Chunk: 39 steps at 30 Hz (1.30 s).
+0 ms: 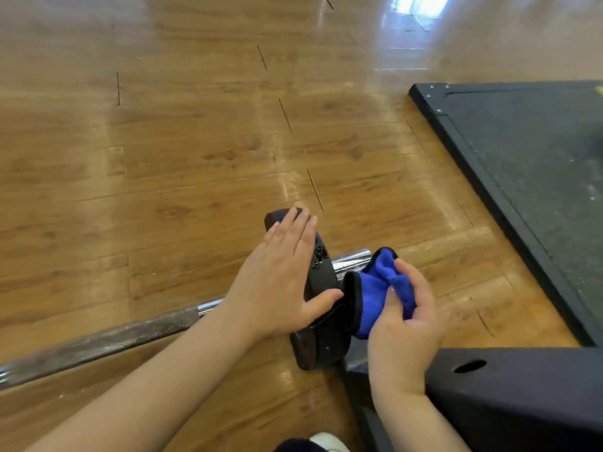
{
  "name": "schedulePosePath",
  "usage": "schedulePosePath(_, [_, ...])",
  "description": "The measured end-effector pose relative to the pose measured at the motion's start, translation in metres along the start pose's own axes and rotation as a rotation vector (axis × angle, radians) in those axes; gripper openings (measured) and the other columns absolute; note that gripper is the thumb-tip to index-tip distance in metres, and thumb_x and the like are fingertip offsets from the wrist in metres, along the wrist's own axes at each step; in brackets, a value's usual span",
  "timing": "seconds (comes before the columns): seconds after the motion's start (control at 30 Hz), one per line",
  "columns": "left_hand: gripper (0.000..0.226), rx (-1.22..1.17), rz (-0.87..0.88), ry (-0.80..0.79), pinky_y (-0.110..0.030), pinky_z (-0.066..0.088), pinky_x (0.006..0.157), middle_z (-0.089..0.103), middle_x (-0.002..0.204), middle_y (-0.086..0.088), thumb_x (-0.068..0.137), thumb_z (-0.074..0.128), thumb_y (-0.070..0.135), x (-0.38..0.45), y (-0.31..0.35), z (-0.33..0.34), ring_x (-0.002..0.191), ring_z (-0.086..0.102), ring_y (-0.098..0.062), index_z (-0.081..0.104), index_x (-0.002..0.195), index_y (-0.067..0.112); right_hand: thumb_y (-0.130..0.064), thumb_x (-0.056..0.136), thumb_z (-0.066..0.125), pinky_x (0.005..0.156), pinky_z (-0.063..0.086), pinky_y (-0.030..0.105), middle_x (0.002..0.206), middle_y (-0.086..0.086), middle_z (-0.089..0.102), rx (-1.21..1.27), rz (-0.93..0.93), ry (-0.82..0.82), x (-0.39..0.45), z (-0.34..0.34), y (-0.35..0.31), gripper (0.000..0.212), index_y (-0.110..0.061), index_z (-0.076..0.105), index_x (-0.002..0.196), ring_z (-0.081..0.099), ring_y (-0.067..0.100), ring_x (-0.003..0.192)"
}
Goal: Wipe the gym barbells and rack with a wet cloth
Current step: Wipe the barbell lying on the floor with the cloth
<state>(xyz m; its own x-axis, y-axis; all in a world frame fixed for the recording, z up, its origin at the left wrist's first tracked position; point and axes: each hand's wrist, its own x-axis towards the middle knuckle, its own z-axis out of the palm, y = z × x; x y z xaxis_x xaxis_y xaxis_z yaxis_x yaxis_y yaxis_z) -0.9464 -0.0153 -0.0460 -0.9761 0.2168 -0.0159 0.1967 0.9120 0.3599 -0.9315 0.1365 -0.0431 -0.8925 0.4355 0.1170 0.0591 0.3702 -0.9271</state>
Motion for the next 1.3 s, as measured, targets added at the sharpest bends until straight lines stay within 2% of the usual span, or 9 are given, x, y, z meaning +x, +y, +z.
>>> schedulePosePath(0.1, [0.098,0.047,-0.012,-0.026,-0.042,0.016,0.112,0.031,0.150,-0.020,0.079,0.031,0.071,0.003,0.002,0.000,0.141,0.026,-0.030,0.032,0.142,-0.005,0.011,0.088,0.048,0.088,0.041,0.005,0.108,-0.013,0.061,-0.015,0.087,0.015,0.004,0.001,0.004,0.044,-0.027,0.060,0.106,0.055,0.007,0.109])
schedulePosePath(0.3, [0.101,0.042,0.040,-0.078,-0.029,-0.011,0.114,-0.006,0.158,-0.010,0.075,0.000,0.073,0.003,-0.002,-0.014,0.146,-0.009,-0.020,-0.002,0.150,0.006,0.018,0.084,0.046,0.088,0.029,-0.004,0.117,-0.002,0.057,-0.116,0.009,0.007,0.008,0.001,0.003,0.043,-0.006,0.062,0.116,0.048,0.005,0.112])
schedulePosePath(0.43, [0.096,0.030,0.028,-0.077,-0.031,-0.008,0.115,-0.005,0.158,-0.012,0.079,0.007,0.069,0.003,-0.001,-0.011,0.146,-0.009,-0.022,-0.001,0.150,0.004,0.015,0.085,0.051,0.090,0.024,-0.006,0.125,-0.003,0.047,-0.191,-0.111,0.019,0.018,0.008,-0.004,0.041,-0.003,0.060,0.121,0.042,0.007,0.118])
schedulePosePath(0.63, [0.095,0.018,0.019,-0.082,-0.032,-0.004,0.116,-0.001,0.158,-0.014,0.081,0.017,0.067,0.003,0.001,-0.009,0.146,-0.007,-0.023,0.002,0.150,0.003,0.007,0.082,0.063,0.082,0.021,-0.010,0.128,0.004,0.054,-0.343,-0.080,-0.380,0.030,0.027,0.003,0.048,-0.005,0.056,0.128,0.045,0.008,0.115])
schedulePosePath(0.73, [0.090,0.028,0.018,-0.087,-0.033,-0.003,0.117,-0.003,0.158,-0.014,0.088,0.024,0.064,0.002,0.002,-0.009,0.146,-0.008,-0.023,0.001,0.150,0.003,0.004,0.084,0.061,0.085,0.030,-0.002,0.121,0.001,0.058,-0.336,-0.007,-0.491,0.034,0.032,0.006,0.044,-0.007,0.058,0.126,0.050,0.010,0.112])
schedulePosePath(0.87, [0.087,0.034,0.009,-0.098,-0.033,-0.003,0.118,-0.007,0.158,-0.012,0.092,0.032,0.060,0.001,0.002,-0.010,0.145,-0.011,-0.021,-0.002,0.150,0.004,-0.004,0.094,0.049,0.099,0.042,0.028,0.125,0.001,0.058,-0.293,0.260,-0.752,0.035,0.033,0.008,0.038,-0.012,0.056,0.131,0.052,0.015,0.115])
schedulePosePath(0.93, [0.086,0.023,0.014,-0.079,-0.033,-0.002,0.118,-0.006,0.158,-0.012,0.092,0.032,0.060,0.001,0.002,-0.008,0.145,-0.010,-0.021,-0.001,0.150,0.005,-0.005,0.096,0.046,0.104,0.041,0.037,0.131,0.006,0.056,-0.338,0.259,-0.792,0.034,0.034,0.009,0.039,-0.015,0.053,0.133,0.050,0.022,0.122])
schedulePosePath(1.13, [0.086,0.001,0.022,-0.060,-0.036,0.001,0.119,-0.004,0.158,-0.013,0.092,0.032,0.059,0.000,0.001,-0.006,0.146,-0.009,-0.022,0.001,0.150,0.004,0.003,0.096,0.040,0.116,0.017,0.033,0.157,0.002,0.018,-0.778,-0.082,-1.016,0.051,0.031,0.006,0.057,-0.014,0.026,0.148,0.014,0.020,0.145])
schedulePosePath(1.3, [0.093,-0.005,0.029,-0.030,-0.035,0.001,0.119,0.002,0.158,-0.014,0.083,0.014,0.068,0.001,-0.001,-0.001,0.146,-0.005,-0.022,0.007,0.150,0.003,-0.002,0.095,0.045,0.116,0.000,0.035,0.160,0.001,-0.002,-0.942,-0.259,-0.905,0.043,0.029,0.022,0.070,-0.017,0.006,0.152,-0.006,0.016,0.146])
